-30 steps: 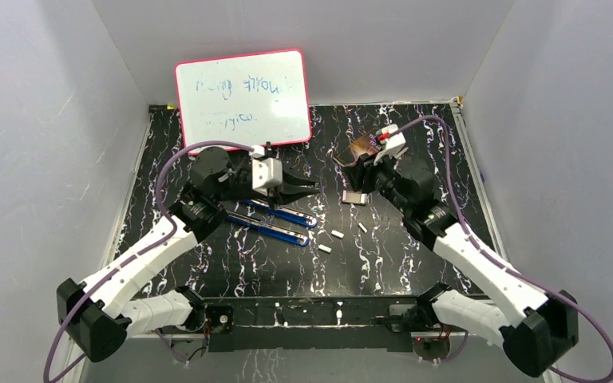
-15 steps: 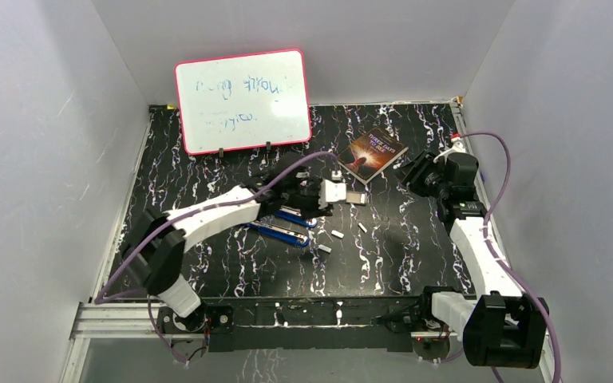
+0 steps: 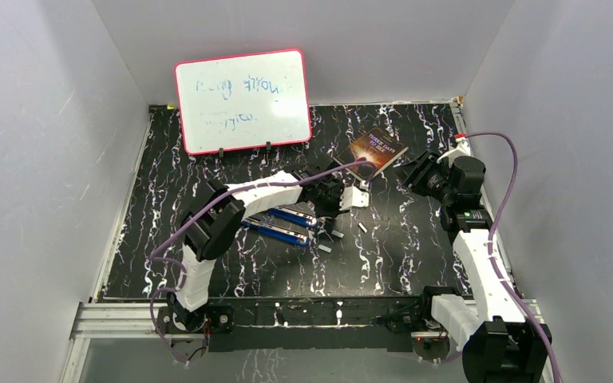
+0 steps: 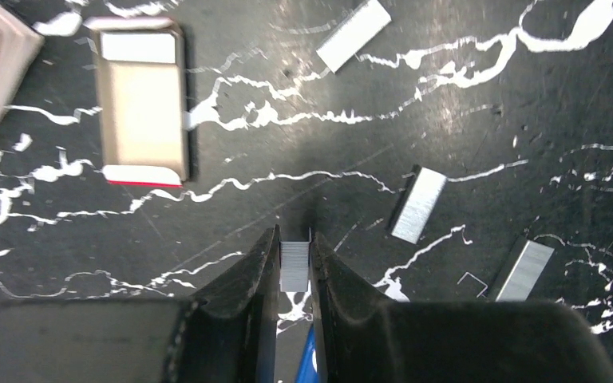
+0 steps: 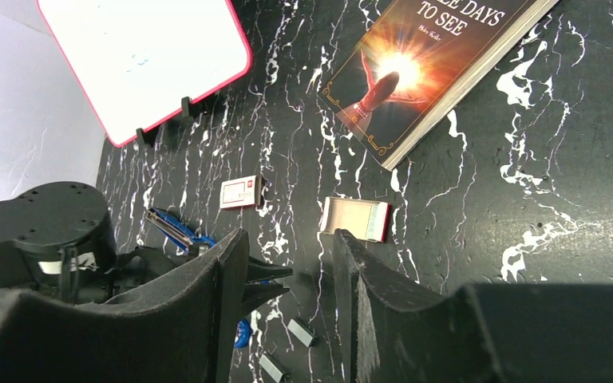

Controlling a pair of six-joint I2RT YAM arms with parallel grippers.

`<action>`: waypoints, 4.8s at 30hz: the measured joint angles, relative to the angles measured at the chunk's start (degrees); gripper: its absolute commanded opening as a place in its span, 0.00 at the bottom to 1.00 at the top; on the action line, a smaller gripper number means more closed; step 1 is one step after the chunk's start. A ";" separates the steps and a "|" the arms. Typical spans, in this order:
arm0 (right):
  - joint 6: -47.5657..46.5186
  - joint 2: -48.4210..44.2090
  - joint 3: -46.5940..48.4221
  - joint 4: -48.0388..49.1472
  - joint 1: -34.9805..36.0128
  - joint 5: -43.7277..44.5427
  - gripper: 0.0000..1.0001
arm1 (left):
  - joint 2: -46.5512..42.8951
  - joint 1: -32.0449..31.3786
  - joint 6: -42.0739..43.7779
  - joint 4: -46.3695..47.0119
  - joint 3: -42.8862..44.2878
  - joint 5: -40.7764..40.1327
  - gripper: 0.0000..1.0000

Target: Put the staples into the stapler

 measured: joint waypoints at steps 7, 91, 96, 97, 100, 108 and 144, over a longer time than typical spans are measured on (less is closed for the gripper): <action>-0.90 0.00 0.00 -0.85 0.00 -0.26 0.52 | 2.36 -0.35 2.08 -3.91 1.18 -1.84 0.01; -27.76 42.45 16.39 -28.39 36.09 23.74 0.21 | -30.29 19.10 -36.70 26.38 -27.30 -7.58 0.75; -27.45 43.12 17.22 -27.65 39.67 24.15 0.25 | -30.29 19.10 -36.68 26.38 -27.30 -7.58 0.75; -27.34 43.30 17.38 -27.58 40.33 24.24 0.27 | -30.29 19.10 -36.70 26.38 -27.30 -7.56 0.75; -27.10 43.74 17.86 -27.45 41.00 24.39 0.34 | -30.29 19.10 -36.70 26.38 -27.30 -7.56 0.75; -26.73 43.80 17.90 -27.26 40.92 25.00 0.41 | -30.29 19.10 -36.52 26.38 -27.30 -7.56 0.75; -28.70 6.88 5.29 -2.67 40.76 19.91 0.00 | -47.89 19.76 -52.35 47.84 -40.22 0.94 0.79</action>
